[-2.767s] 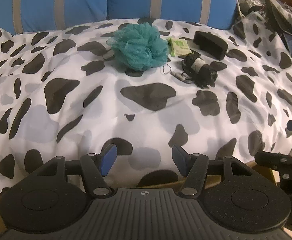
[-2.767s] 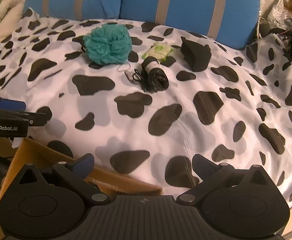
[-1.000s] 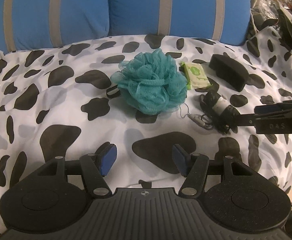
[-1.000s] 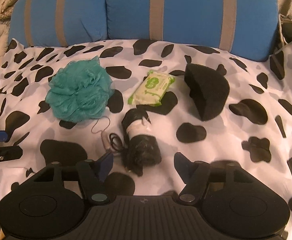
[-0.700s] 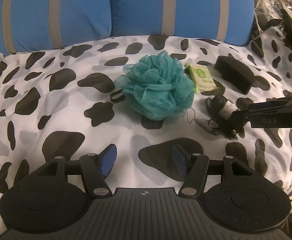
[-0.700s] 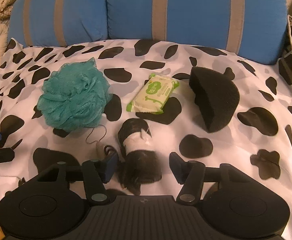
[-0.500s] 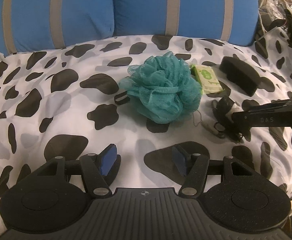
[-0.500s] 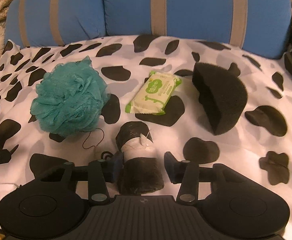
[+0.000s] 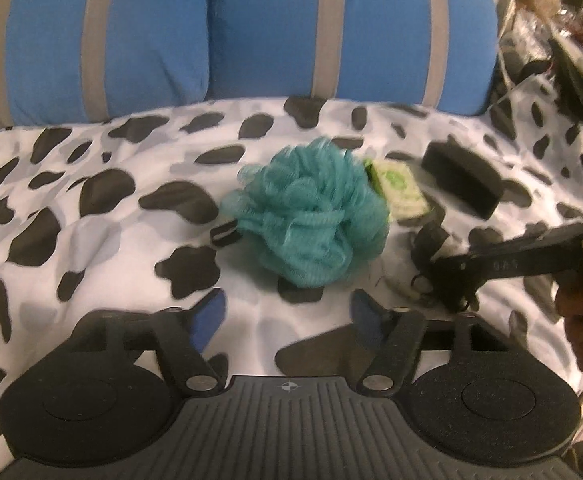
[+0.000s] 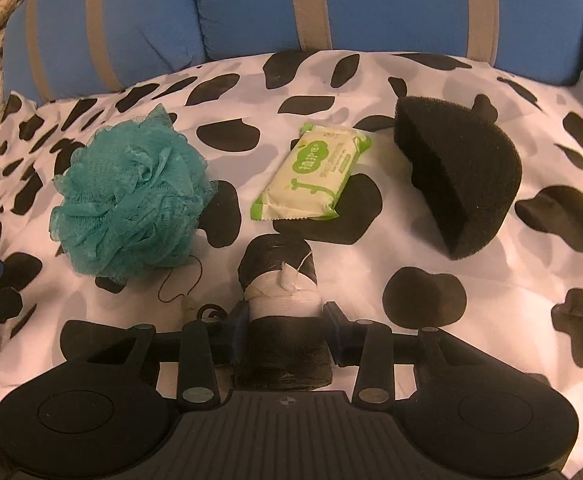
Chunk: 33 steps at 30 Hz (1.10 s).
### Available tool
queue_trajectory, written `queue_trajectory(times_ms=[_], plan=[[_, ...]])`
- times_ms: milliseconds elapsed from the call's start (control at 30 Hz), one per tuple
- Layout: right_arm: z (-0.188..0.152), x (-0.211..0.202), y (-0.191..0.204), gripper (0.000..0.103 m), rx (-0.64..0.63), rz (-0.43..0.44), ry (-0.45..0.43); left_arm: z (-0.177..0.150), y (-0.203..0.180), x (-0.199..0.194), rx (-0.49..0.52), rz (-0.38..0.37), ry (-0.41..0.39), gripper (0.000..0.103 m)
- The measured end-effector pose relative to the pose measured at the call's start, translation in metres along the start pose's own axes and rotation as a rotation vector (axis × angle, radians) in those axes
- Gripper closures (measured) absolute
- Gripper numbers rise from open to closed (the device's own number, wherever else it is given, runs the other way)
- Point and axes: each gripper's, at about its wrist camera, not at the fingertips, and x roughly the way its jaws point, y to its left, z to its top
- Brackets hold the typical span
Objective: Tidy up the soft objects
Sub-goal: 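Grasp the black-and-white wrapped roll with the right tool, then grasp the teal mesh pouf with the left tool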
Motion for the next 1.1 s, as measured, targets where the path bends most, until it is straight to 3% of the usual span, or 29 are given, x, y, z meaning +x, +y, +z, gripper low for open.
queue_trajectory(times_ms=[133, 400, 767, 867, 1033, 1100], plan=[[0.004, -0.010, 0.002, 0.062, -0.005, -0.005, -0.015, 0.003, 0.004, 0.002, -0.022, -0.029, -0.054, 0.022], [0.017, -0.053, -0.003, 0.062, 0.031, -0.014, -0.125, 0.007, 0.010, 0.021, -0.070, -0.092, -0.108, 0.021], [0.017, -0.063, -0.015, 0.062, 0.068, -0.014, -0.142, 0.017, 0.021, 0.062, -0.184, -0.126, -0.090, 0.023], [0.016, -0.064, -0.016, 0.062, 0.071, -0.012, -0.142, 0.020, 0.019, 0.072, -0.189, -0.117, -0.069, 0.037], [0.015, -0.067, -0.016, 0.062, 0.058, -0.005, -0.140, 0.025, 0.021, 0.081, -0.205, -0.142, -0.031, 0.075], [0.014, -0.067, -0.016, 0.061, 0.051, -0.006, -0.139, 0.026, 0.021, 0.079, -0.206, -0.161, -0.031, 0.081]])
